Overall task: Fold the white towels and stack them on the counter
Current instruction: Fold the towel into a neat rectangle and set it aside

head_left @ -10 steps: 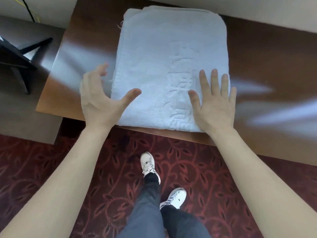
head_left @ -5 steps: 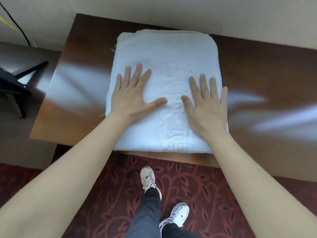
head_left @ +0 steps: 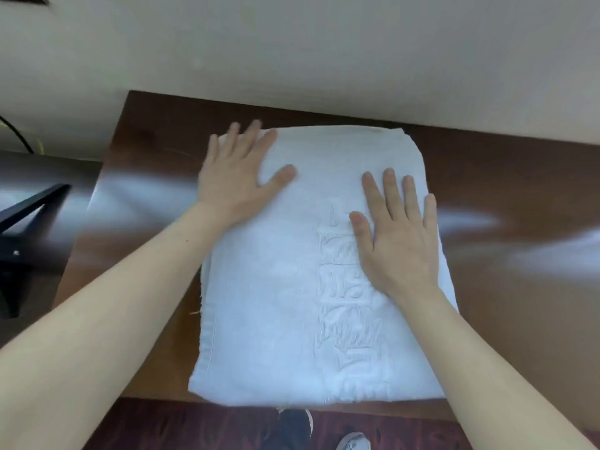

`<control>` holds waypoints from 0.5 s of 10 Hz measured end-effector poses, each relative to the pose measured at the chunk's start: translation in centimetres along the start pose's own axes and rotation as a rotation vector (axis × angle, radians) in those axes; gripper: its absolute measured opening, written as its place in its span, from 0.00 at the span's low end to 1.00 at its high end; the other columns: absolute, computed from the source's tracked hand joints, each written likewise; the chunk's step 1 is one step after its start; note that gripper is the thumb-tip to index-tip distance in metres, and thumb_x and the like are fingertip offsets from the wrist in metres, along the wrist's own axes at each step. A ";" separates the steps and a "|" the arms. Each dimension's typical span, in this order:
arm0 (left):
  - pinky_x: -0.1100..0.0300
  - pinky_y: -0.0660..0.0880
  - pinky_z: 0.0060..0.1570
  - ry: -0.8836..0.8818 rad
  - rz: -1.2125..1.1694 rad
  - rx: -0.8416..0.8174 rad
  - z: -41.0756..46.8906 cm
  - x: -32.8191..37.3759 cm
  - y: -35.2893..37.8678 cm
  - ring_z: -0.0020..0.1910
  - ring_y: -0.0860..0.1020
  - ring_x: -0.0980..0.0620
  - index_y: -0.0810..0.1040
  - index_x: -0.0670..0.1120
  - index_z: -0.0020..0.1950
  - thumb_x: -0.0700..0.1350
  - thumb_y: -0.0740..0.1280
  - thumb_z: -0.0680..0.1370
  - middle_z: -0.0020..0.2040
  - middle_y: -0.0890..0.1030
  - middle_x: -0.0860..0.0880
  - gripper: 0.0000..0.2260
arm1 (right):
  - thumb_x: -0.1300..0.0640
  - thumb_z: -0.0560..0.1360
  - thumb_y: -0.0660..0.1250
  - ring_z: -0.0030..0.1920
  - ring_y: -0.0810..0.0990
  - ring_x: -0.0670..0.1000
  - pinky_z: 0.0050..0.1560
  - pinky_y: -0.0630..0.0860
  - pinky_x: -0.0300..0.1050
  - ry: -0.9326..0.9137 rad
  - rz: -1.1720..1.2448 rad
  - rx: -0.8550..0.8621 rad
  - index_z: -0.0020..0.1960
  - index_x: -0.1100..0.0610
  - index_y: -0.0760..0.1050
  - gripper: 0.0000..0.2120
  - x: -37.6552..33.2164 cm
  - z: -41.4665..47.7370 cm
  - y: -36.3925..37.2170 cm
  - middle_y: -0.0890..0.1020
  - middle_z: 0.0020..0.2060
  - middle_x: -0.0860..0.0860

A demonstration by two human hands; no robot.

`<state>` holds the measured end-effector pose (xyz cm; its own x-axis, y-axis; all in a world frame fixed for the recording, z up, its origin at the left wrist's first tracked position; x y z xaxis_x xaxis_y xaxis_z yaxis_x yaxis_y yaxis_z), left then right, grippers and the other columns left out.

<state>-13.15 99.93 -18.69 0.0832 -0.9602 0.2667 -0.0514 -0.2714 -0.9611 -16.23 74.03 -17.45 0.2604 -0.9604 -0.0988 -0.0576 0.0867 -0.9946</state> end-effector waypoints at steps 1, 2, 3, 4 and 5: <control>0.45 0.43 0.78 -0.145 -0.084 0.000 0.7 -3.7 -0.9 0.80 0.48 0.42 0.60 0.56 0.79 0.71 0.47 0.78 0.81 0.55 0.44 0.34 | 0.36 0.82 0.34 0.80 0.43 0.53 0.77 0.47 0.62 0.000 -0.002 0.002 0.81 0.45 0.43 0.30 -0.2 0.0 0.1 0.48 0.81 0.49; 0.42 0.56 0.76 -0.007 -0.169 0.192 0.1 -3.0 -2.4 0.77 0.60 0.39 0.75 0.49 0.72 0.58 0.61 0.81 0.77 0.64 0.40 0.22 | 0.36 0.82 0.35 0.80 0.44 0.53 0.77 0.47 0.62 0.014 -0.001 0.007 0.81 0.45 0.43 0.30 -0.2 0.0 0.1 0.49 0.81 0.49; 0.43 0.70 0.65 0.171 -0.282 0.364 -0.7 -1.1 -3.6 0.64 0.76 0.44 0.84 0.45 0.57 0.48 0.71 0.78 0.64 0.80 0.46 0.10 | 0.36 0.82 0.35 0.80 0.44 0.53 0.77 0.46 0.61 0.016 -0.001 -0.001 0.81 0.45 0.43 0.30 -0.3 0.1 0.1 0.49 0.81 0.49; 0.61 0.74 0.55 0.161 -0.450 0.316 -0.6 -0.4 -4.3 0.51 0.78 0.59 0.81 0.54 0.49 0.49 0.72 0.76 0.49 0.82 0.59 0.03 | 0.37 0.82 0.35 0.80 0.44 0.53 0.77 0.46 0.61 0.019 -0.014 -0.007 0.81 0.45 0.42 0.30 -0.3 0.0 0.0 0.48 0.81 0.49; 0.71 0.70 0.42 0.147 -0.521 0.198 -0.5 -0.4 -4.2 0.44 0.77 0.58 0.75 0.57 0.49 0.51 0.75 0.74 0.42 0.79 0.59 0.10 | 0.37 0.82 0.35 0.80 0.44 0.53 0.77 0.46 0.61 0.020 -0.019 -0.008 0.81 0.45 0.42 0.30 -0.3 0.0 0.0 0.48 0.81 0.49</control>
<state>-13.46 101.46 -14.72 -0.0922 -0.7063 0.7019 0.1474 -0.7068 -0.6919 -16.30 74.36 -17.38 0.2426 -0.9669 -0.0795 -0.0606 0.0667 -0.9959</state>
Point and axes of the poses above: each hand's wrist, its own z-axis towards the middle knuckle, its own y-axis out of the palm, x = y × z, the point moved 5 cm from there along z, towards the middle knuckle
